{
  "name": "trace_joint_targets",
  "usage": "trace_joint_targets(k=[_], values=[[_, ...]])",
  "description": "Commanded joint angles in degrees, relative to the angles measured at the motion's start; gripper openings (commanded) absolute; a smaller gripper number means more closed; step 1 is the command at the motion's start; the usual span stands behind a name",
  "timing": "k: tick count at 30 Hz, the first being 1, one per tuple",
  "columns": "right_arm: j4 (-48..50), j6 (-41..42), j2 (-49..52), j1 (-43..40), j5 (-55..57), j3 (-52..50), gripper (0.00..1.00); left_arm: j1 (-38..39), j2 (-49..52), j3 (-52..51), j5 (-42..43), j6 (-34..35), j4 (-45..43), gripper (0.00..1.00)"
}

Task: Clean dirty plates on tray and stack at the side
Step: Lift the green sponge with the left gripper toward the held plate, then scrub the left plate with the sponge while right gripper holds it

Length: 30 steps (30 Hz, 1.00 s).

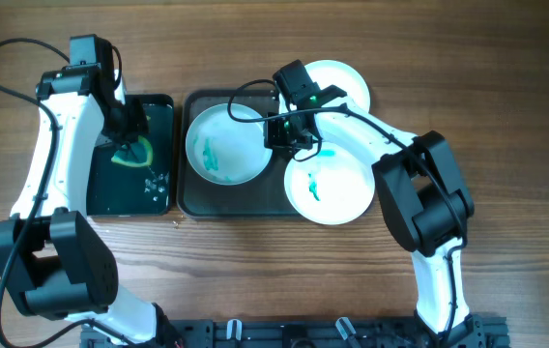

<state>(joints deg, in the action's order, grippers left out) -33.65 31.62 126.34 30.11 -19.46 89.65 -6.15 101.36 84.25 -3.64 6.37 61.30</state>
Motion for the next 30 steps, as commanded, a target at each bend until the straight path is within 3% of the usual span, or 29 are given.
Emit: trace_joint_targets(k=[1,7,9,14,17,23,25,27,30], values=[[-0.07,-0.81,1.16,-0.17,-1.33,0.72,0.04,0.00,-0.81,0.94,-1.03,0.76,-0.22,0.04],[-0.04,-0.79,1.16,-0.17,-1.36,0.72,0.04,0.74,-0.74,0.94,-0.04,4.31,-0.22,0.04],[-0.04,-0.52,1.16,-0.17,-1.36,0.72,0.04,5.03,-0.20,0.94,1.42,6.19,-0.92,0.04],[-0.24,-0.57,1.16,-0.17,-1.36,0.72,0.04,17.35,9.97,0.94,3.80,19.52,-6.95,0.04],[-0.63,-0.50,1.16,-0.35,-1.57,0.72,0.04,17.59,15.02,0.94,4.15,22.84,-6.75,0.04],[-3.08,-0.15,1.16,-1.86,-2.80,0.72,0.04,19.28,22.43,0.94,8.61,22.86,-7.85,0.04],[-3.08,-0.15,1.16,-1.84,-2.56,0.72,0.04,20.00,24.30,0.94,19.15,19.50,-9.46,0.04],[-3.08,-0.15,1.16,-1.84,-2.40,0.72,0.04,20.57,24.20,0.96,33.70,9.77,-13.60,0.04],[-3.06,-0.13,1.16,-1.84,-2.40,0.72,0.04,19.26,24.17,1.38,32.68,10.67,-15.98,0.04]])
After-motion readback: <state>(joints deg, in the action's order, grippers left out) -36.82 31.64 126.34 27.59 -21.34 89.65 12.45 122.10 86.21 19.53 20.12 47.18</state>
